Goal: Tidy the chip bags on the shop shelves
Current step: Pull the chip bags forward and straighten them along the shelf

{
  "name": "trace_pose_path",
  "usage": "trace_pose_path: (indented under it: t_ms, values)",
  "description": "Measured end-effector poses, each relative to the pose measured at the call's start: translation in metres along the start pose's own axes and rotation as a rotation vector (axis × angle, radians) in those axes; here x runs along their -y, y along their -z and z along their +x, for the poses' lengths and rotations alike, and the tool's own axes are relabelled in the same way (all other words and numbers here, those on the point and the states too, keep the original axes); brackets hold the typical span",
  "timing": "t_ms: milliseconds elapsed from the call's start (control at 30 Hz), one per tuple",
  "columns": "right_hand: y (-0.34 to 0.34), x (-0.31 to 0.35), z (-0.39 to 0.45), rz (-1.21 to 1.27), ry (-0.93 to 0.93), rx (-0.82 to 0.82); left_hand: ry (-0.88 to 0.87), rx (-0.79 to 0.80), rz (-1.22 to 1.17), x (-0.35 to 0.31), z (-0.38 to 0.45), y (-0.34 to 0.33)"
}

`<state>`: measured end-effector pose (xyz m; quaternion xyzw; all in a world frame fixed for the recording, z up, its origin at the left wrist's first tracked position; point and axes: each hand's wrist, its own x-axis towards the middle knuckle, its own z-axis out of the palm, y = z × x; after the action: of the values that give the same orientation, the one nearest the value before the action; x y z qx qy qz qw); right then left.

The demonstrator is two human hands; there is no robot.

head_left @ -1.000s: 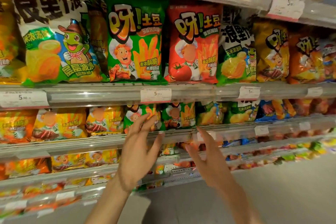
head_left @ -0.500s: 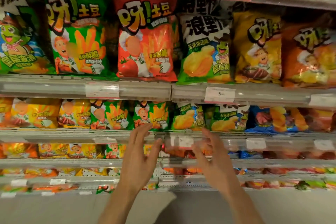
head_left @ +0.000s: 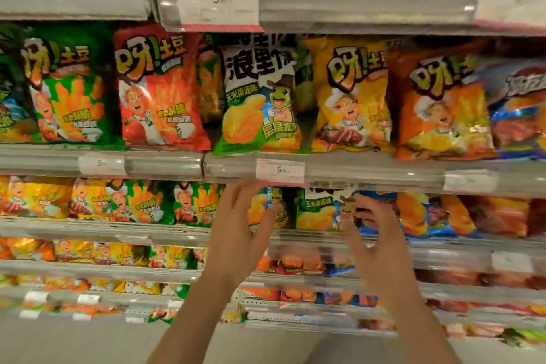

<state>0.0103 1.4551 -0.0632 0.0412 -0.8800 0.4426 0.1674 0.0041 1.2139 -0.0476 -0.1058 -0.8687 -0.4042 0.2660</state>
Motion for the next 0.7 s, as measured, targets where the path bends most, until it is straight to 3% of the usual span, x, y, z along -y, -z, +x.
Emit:
trace_pose_path:
  t_ms: [133,333,467,700]
  values:
    - [0.007,0.013,0.021,-0.121,0.193,-0.066,-0.178,-0.079,0.174,0.0,0.028,0.002]
    - [-0.005,0.045,0.07,-0.339,0.517,-0.071,-0.333,-0.044,0.343,0.016,0.058,0.011]
    - [-0.021,0.048,0.084,-0.435,0.572,-0.001,-0.398,-0.013,0.364,0.023,0.063,0.01]
    - [-0.03,0.044,0.088,-0.421,0.578,-0.017,-0.405,-0.027,0.358,0.028,0.065,0.01]
